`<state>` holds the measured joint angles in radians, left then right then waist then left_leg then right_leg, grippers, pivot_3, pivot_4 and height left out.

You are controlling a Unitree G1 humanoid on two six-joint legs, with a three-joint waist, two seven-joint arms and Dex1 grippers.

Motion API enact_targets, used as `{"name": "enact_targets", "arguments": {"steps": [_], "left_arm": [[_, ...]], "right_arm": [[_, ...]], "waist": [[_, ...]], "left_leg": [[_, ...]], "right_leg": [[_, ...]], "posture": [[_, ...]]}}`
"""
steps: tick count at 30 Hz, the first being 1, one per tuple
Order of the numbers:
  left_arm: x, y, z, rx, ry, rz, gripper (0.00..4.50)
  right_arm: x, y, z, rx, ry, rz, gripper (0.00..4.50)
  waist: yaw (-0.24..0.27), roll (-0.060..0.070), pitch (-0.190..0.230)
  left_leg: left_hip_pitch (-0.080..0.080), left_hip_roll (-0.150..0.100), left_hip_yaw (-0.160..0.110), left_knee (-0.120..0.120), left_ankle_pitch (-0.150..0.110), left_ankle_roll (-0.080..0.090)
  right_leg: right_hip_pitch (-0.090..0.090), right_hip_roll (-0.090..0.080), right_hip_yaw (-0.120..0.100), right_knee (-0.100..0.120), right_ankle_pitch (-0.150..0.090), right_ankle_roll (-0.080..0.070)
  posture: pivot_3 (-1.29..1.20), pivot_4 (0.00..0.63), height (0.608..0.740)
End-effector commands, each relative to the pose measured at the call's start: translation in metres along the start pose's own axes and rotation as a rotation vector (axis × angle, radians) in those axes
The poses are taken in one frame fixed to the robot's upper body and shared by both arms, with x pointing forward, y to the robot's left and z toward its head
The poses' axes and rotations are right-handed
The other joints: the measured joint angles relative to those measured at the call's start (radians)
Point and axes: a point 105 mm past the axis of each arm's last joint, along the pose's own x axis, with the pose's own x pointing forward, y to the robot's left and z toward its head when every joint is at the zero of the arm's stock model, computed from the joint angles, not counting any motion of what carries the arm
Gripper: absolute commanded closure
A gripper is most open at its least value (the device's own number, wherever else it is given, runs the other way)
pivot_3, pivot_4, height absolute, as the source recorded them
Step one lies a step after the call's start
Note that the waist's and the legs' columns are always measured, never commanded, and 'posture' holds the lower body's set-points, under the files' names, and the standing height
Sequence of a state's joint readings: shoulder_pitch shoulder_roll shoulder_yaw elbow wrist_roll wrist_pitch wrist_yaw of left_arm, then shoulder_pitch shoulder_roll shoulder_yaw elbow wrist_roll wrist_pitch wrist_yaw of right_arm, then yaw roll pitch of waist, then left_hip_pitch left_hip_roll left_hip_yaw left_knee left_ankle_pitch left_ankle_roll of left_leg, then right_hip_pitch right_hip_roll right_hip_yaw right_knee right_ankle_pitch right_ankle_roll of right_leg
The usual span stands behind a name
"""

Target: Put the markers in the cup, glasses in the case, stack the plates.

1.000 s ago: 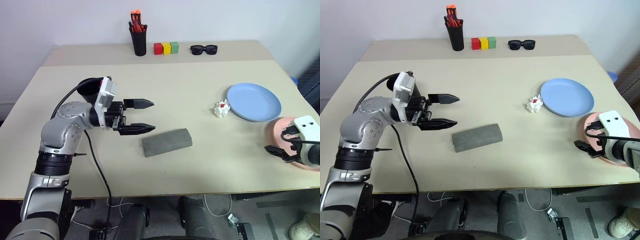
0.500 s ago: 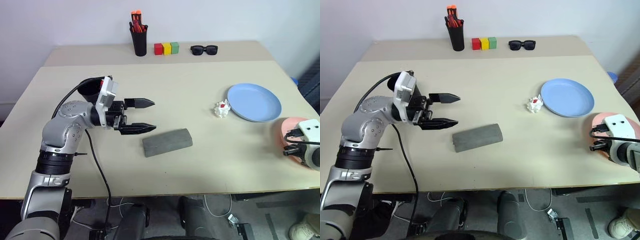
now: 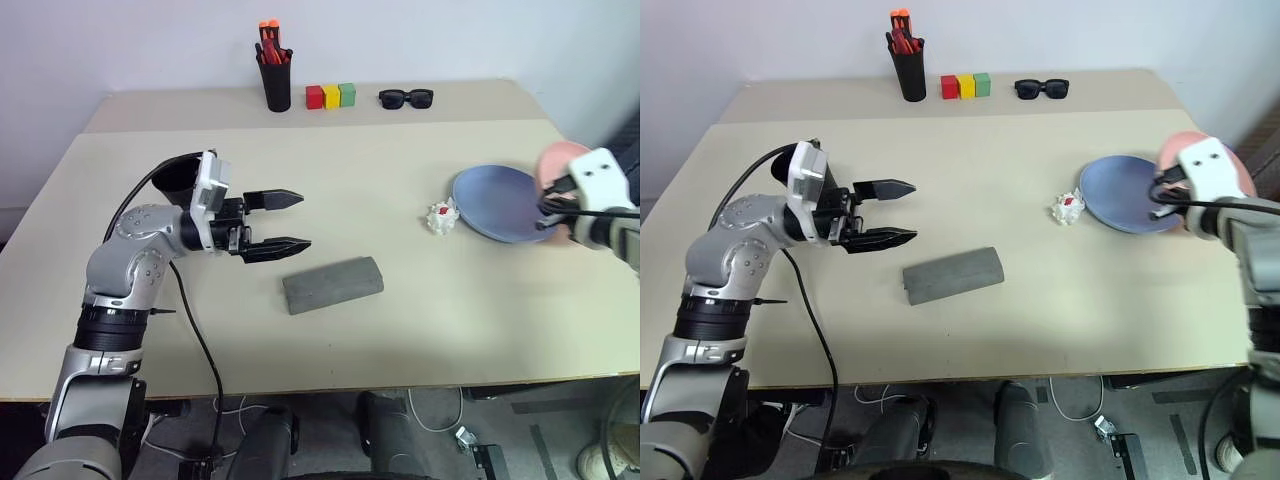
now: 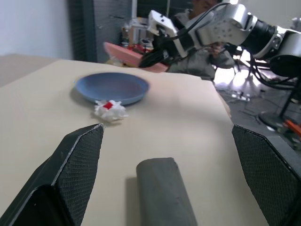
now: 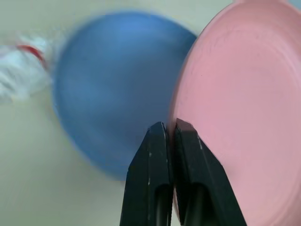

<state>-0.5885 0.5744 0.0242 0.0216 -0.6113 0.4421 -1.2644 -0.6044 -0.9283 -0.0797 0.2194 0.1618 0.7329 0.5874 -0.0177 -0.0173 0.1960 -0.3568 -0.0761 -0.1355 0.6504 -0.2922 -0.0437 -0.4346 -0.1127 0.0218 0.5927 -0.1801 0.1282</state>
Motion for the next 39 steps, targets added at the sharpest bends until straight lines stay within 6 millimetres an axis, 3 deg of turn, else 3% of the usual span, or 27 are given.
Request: {"name": "enact_targets", "arguments": {"steps": [1,9,12,18,24,26,34,39], "left_arm": [[-0.004,-0.004,0.011,0.066,-0.013,0.019,0.0],[-0.012,-0.013,0.007,0.06,0.001,0.07,0.0],[-0.013,-0.014,0.007,0.061,0.004,0.074,0.0],[-0.014,-0.01,0.007,0.062,0.005,0.079,0.0],[-0.011,-0.01,0.01,0.07,0.002,0.061,0.0],[-0.011,-0.009,0.01,0.073,0.0,0.061,0.0],[-0.009,-0.009,0.011,0.081,-0.003,0.057,0.0],[-0.009,-0.01,0.01,0.082,0.001,0.06,0.0]], "right_arm": [[0.017,0.007,0.008,-0.102,-0.017,0.017,4.45],[0.034,0.03,-0.008,-0.131,0.022,0.138,4.45],[0.034,0.034,-0.009,-0.093,0.026,0.168,3.46],[0.029,0.035,0.017,-0.069,-0.052,0.176,0.57],[0.013,0.055,0.057,0.068,-0.198,0.288,0.57],[0.01,0.063,0.062,0.085,-0.218,0.319,0.57],[0.019,0.105,0.043,0.024,-0.16,0.389,0.57],[0.037,0.11,0.03,-0.047,-0.118,0.342,0.57]], "waist": [[0.004,0.0,0.0],[0.001,0.0,0.0],[0.0,0.0,0.0],[0.0,0.0,0.0],[0.001,0.0,0.0],[0.002,0.0,0.0],[0.004,0.0,0.0],[0.001,0.0,0.0]], "left_leg": [[0.0,0.0,0.0,0.0,0.0,0.0],[-0.001,-0.001,0.0,-0.001,0.0,0.0],[0.0,0.0,0.0,-0.001,0.0,0.0],[0.0,0.0,0.0,-0.001,0.0,0.0],[0.0,0.0,0.0,-0.001,0.0,0.0],[0.0,0.0,0.0,-0.001,0.0,0.0],[0.0,0.0,0.0,-0.001,0.0,0.0],[0.0,0.0,0.0,-0.001,0.0,0.0]], "right_leg": [[0.0,0.0,0.0,0.0,0.0,0.0],[-0.001,-0.001,0.0,0.0,0.0,0.0],[-0.001,0.0,0.0,0.001,0.0,0.0],[-0.001,0.0,0.0,0.001,0.0,0.0],[-0.001,0.0,0.0,0.001,0.0,0.0],[-0.001,0.0,0.0,0.001,0.0,0.0],[-0.001,0.0,0.0,0.001,0.0,0.0],[-0.001,0.0,0.0,0.001,0.0,0.0]], "posture": [[0.0,0.15,0.74],[0.0,0.15,0.74],[0.0,0.15,0.74],[0.0,0.15,0.74],[0.0,0.15,0.74],[0.0,0.15,0.74],[0.0,0.15,0.74],[0.0,0.15,0.74]]}}
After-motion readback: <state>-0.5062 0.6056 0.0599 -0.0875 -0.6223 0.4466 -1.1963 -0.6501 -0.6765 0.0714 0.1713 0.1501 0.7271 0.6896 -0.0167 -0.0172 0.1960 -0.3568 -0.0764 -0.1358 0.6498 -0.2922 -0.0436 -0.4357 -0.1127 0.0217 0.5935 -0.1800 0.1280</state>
